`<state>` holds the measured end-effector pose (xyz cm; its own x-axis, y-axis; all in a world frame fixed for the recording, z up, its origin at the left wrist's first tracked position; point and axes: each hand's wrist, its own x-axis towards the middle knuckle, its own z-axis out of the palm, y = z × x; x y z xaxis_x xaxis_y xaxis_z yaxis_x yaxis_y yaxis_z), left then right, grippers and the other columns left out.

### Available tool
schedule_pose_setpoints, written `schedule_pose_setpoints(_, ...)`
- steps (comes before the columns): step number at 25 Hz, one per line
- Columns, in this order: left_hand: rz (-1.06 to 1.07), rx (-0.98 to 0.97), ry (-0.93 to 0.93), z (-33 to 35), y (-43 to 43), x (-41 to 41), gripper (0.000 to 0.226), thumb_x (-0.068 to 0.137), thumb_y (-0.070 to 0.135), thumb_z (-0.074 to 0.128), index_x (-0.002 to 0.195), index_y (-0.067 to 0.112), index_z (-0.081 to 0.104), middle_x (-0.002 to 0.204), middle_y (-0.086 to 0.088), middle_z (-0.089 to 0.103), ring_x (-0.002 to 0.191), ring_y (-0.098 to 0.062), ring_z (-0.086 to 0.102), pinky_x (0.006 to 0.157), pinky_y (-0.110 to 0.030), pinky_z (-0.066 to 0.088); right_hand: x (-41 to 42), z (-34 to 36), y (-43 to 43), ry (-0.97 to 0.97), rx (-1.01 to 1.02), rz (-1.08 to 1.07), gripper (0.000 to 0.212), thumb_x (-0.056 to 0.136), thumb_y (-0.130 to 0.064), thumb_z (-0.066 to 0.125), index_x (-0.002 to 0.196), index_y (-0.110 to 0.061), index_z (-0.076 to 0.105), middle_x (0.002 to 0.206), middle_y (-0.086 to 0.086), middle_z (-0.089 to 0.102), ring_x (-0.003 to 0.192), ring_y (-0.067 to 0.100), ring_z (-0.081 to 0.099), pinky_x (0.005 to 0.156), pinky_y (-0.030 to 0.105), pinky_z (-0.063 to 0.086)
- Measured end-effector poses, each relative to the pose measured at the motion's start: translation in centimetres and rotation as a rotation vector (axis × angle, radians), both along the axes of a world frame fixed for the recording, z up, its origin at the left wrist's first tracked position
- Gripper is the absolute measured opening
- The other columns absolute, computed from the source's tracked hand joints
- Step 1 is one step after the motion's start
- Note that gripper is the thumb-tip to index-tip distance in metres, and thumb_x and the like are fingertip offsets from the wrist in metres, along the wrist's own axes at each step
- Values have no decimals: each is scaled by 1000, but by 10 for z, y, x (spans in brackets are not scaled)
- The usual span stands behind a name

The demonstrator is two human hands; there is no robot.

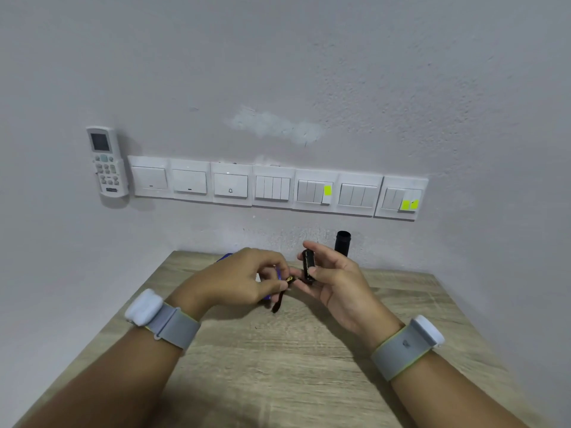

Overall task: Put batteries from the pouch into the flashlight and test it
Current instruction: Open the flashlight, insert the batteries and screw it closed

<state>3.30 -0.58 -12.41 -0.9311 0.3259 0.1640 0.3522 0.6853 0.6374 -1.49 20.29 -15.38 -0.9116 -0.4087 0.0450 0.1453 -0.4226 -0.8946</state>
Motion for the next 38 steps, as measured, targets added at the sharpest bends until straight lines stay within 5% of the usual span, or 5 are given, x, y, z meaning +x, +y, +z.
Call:
schedule_pose_setpoints(3, 120, 107, 153, -6, 13, -1, 7, 95, 31, 73, 100, 30, 68, 76, 6, 79, 73, -21, 73, 70, -32, 56, 0, 0, -1, 65, -42, 2, 52, 92, 23, 46, 132, -6, 64, 134, 22, 58, 102, 32, 71, 88, 41, 62)
schedule_pose_setpoints(13, 215, 340, 323, -17, 37, -4, 19, 87, 29, 83, 103, 32, 73, 70, 10, 78, 71, -13, 72, 76, -27, 57, -5, -4, -2, 89, -19, -9, 57, 94, 20, 48, 140, -13, 59, 130, 16, 69, 112, 31, 71, 88, 37, 61)
schedule_pose_setpoints(20, 172, 188, 403, -19, 33, -3, 32, 90, 9, 76, 120, 22, 76, 84, 19, 78, 88, 6, 73, 82, -7, 51, -8, -4, 0, 78, -6, -57, 54, 94, 19, 49, 137, -11, 62, 113, 11, 76, 103, 29, 74, 82, 35, 63)
schedule_pose_setpoints(33, 204, -100, 670, -22, 45, 0, 2, 90, 18, 65, 91, 18, 63, 83, 8, 58, 75, -16, 55, 66, -41, 50, -2, -5, -4, 124, 96, -97, 49, 95, 16, 52, 125, -19, 69, 106, 4, 78, 98, 25, 74, 81, 33, 61)
schedule_pose_setpoints(38, 324, 199, 426, -21, 55, 0, 22, 84, 3, 72, 89, 22, 63, 82, 6, 65, 70, -11, 59, 63, -12, 46, 3, -4, -5, 137, 139, -96, 49, 95, 14, 52, 128, -19, 68, 109, 7, 79, 100, 23, 74, 81, 31, 61)
